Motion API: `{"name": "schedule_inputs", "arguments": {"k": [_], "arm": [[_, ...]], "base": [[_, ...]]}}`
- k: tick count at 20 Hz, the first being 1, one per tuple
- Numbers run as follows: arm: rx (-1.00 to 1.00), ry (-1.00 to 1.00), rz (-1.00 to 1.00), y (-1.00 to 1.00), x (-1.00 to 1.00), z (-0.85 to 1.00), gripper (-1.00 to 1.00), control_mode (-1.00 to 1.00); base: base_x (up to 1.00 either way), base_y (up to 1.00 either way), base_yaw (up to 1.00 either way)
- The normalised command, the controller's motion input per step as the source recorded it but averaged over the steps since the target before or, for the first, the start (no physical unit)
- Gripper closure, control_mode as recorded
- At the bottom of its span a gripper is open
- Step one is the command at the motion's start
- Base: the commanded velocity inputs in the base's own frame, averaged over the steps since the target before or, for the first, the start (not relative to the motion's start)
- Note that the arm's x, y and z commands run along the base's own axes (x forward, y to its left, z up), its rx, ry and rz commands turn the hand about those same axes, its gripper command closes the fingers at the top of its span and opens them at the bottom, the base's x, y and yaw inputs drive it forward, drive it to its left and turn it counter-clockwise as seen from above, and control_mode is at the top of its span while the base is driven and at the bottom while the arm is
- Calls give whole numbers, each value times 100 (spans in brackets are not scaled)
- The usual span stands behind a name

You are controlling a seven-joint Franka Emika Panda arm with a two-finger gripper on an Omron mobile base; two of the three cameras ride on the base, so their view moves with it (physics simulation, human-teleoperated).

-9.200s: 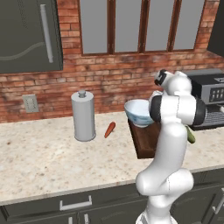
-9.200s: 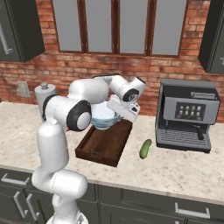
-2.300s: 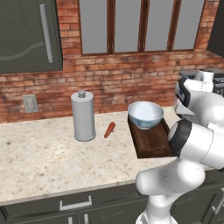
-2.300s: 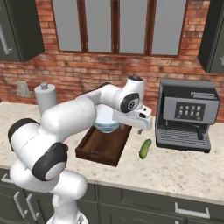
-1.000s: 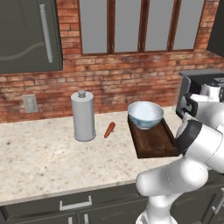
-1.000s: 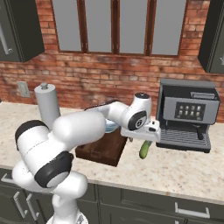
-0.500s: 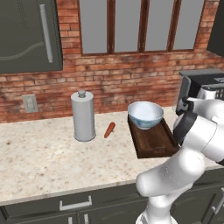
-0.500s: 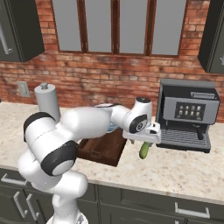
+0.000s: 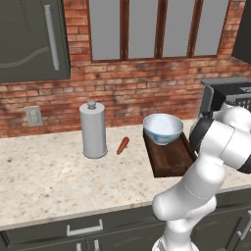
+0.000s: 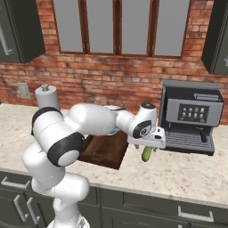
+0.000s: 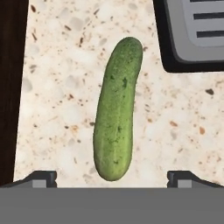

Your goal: Place the two vegetables and bowl onto the tray for setting up a vegetable dip station.

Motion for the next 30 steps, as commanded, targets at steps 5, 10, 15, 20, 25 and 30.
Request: {"name": "schedule_inputs", "arguments": {"k": [5, 10, 15, 20, 25, 30], "arm": [[0, 0, 2, -6, 5, -21, -100, -100], [0, 0, 3, 0, 15, -18, -100, -100], [0, 0, 3, -3, 13, -17, -100, -100], [0, 0, 4, -4, 13, -19, -100, -100], [0, 0, 4, -4, 10, -20, -100, -100], [0, 0, 4, -3, 8, -16, 100, -100]], "base": [[0, 0, 0], [0, 0, 0], [0, 0, 0], [0, 0, 0], [0, 0, 0], [0, 0, 0]]}}
